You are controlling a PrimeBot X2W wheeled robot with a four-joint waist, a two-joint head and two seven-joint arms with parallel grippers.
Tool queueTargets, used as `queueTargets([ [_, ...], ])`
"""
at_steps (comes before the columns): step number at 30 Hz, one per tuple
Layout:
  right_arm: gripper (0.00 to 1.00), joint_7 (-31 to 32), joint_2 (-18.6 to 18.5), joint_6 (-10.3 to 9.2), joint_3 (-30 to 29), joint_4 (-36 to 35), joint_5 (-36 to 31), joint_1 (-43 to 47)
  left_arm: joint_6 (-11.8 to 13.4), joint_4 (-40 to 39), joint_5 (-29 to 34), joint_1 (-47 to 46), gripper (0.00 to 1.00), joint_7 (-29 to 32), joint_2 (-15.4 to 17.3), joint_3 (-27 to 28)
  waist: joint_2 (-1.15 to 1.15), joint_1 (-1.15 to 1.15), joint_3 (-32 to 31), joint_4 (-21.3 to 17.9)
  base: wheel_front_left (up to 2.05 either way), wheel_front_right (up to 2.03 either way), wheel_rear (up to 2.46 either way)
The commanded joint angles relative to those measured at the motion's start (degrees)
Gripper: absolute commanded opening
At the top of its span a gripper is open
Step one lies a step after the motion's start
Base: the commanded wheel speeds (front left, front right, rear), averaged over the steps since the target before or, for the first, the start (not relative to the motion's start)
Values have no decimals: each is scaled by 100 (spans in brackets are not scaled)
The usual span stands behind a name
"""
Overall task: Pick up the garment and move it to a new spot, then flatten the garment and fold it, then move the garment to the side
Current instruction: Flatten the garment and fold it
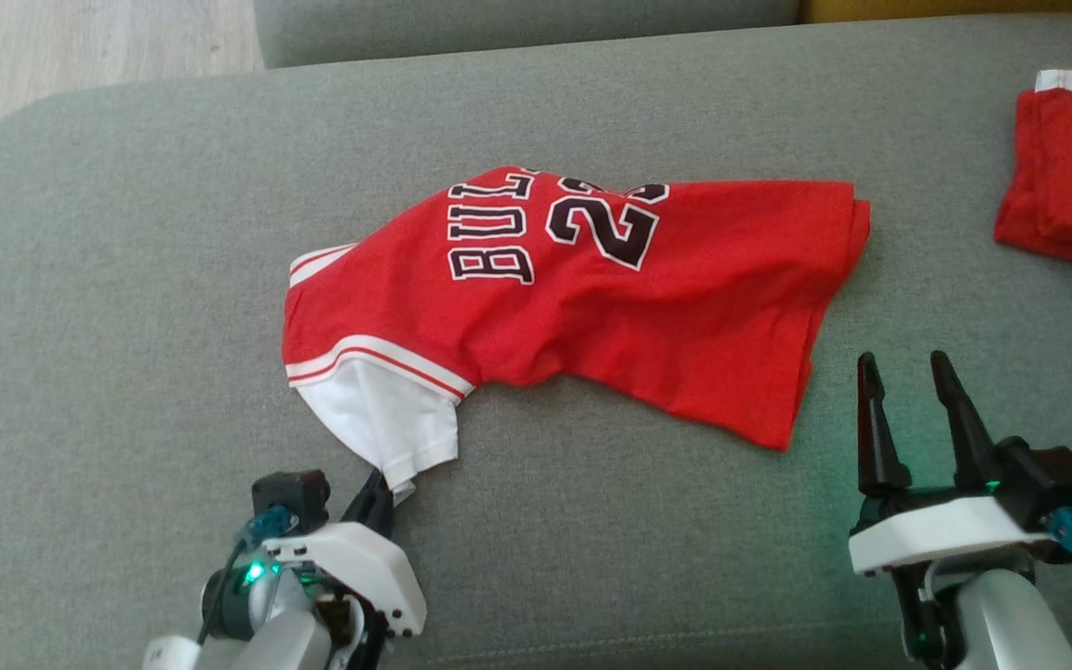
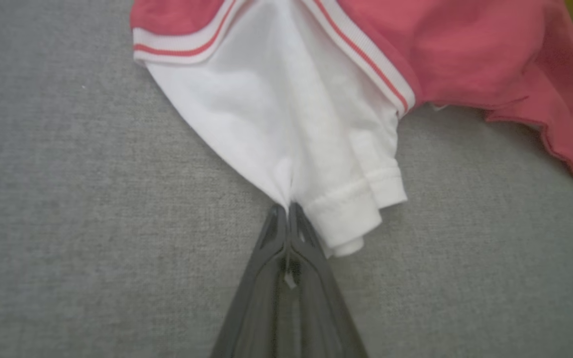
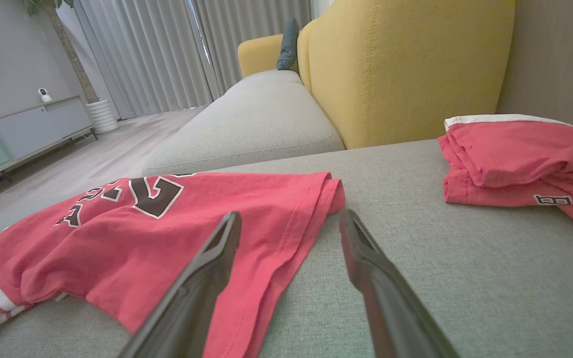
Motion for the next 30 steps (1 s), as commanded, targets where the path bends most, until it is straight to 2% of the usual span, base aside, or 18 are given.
queueTargets([
  [1, 100, -62, -25, 37, 171, -111, -23, -141, 8, -87, -32, -78, 0, -83, -24, 62, 0, 0, -24, 8, 0, 0, 0],
  [7, 100, 151, -25, 37, 192, 214, -51, -10, 216, -486, -143, 27, 0, -540, 78, 380, 0, 0, -107, 109, 0, 0, 0],
  [15, 100, 462, -25, 37, 378, 682, 246, 112, 497, -1560, -209, 423, 0, -757, 333, 865, 0, 0, -155, 346, 0, 0, 0],
  [22, 100, 485, -25, 37, 340, 1132, 387, -49, 630, -2119, -172, 661, 0, -767, 419, 930, 0, 0, -123, 519, 0, 0, 0],
  [30, 100, 376, -25, 37, 370, 1944, 421, -516, 700, -2349, -176, 745, 0, -711, 420, 875, 0, 0, -17, 682, 0, 0, 0],
])
